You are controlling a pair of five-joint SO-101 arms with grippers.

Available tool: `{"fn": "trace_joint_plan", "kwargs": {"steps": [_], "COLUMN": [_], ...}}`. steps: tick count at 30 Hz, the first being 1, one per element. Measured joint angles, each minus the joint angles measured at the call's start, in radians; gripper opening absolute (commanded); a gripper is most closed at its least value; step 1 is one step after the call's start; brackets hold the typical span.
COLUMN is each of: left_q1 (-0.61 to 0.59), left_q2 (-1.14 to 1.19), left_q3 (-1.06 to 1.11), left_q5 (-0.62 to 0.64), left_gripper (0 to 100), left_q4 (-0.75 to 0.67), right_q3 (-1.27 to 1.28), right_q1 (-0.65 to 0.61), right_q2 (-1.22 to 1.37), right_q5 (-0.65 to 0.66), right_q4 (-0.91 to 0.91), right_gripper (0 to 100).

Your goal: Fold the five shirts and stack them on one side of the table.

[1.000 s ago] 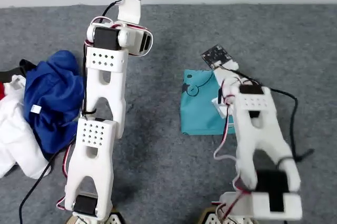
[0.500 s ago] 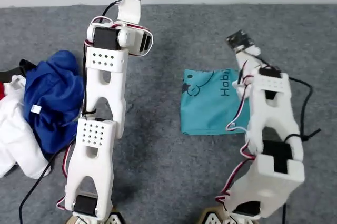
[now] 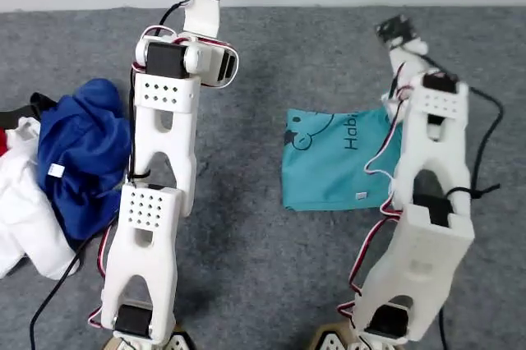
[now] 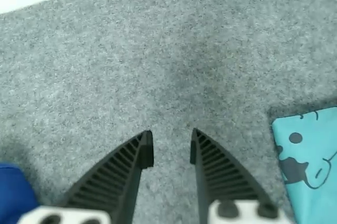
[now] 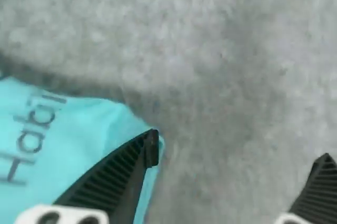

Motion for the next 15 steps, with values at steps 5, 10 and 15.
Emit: {"fn": "trace_joint_plan", "kwargs": {"steps": [5, 10, 15], "left_q1": [0.0, 0.0, 0.0], "left_q2": [0.0, 0.0, 0.0], "left_q3": [0.0, 0.0, 0.0], "left_q5": [0.0, 0.0, 0.0], "left_gripper": [12, 12, 12], "left_q4": [0.0, 0.0, 0.0], "right_q3": [-0.157, -0.189, -0.19], "right_q1": [0.035, 0.034, 0.034], "right_q2": [-0.035, -0.069, -0.032], "right_q5": [0.0, -0.069, -0.222], "right_q4": [0.308, 0.608, 0.672], "right_gripper": [43.9, 43.9, 43.9]}}
